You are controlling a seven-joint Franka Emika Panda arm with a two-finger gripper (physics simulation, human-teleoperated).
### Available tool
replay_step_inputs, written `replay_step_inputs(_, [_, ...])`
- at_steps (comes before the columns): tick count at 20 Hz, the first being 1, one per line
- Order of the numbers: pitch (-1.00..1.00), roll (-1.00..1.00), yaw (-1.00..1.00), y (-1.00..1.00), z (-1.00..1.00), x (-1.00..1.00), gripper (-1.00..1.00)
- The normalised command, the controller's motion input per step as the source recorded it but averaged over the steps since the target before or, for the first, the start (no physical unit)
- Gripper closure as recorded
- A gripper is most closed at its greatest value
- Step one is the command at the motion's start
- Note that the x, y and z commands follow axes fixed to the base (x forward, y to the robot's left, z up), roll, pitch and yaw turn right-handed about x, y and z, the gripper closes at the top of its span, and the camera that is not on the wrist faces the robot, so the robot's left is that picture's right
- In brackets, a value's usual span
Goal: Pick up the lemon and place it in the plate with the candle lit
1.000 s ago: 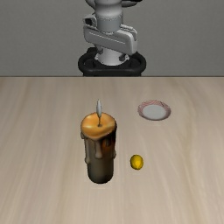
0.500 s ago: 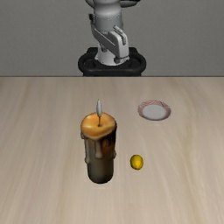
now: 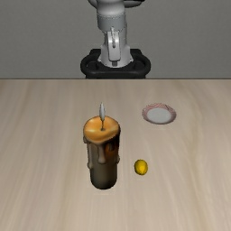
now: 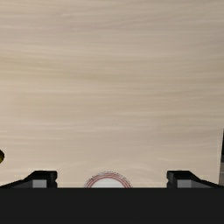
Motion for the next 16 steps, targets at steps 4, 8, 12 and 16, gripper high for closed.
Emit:
replay_step_inputs(4, [0.00,0.00,-0.06,0.75,0.00,0.00,-1.00])
replay_step_inputs(8, [0.00,0.00,0.00,1.00,0.00,0.00,-1.00])
replay_step_inputs(12, [0.00,0.00,0.00,0.75,0.00,0.25,-1.00])
replay_step_inputs(16, [0.00,0.00,0.00,0.00,0.00,1.00,-1.00])
